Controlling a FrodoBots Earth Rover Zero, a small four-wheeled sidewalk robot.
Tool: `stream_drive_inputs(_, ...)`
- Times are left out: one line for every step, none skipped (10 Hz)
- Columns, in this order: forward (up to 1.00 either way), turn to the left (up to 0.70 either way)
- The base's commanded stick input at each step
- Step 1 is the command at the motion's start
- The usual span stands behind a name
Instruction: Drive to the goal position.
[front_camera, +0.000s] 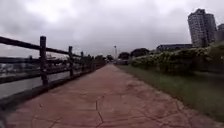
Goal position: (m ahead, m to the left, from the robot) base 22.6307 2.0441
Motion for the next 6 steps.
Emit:
stream_drive_inputs(1.0,0.0)
stream_drive_inputs(1.0,0.0)
stream_drive_inputs(1.0,0.0)
stream_drive_inputs(1.0,0.0)
stream_drive_inputs(1.0,0.0)
stream_drive_inputs(1.0,0.0)
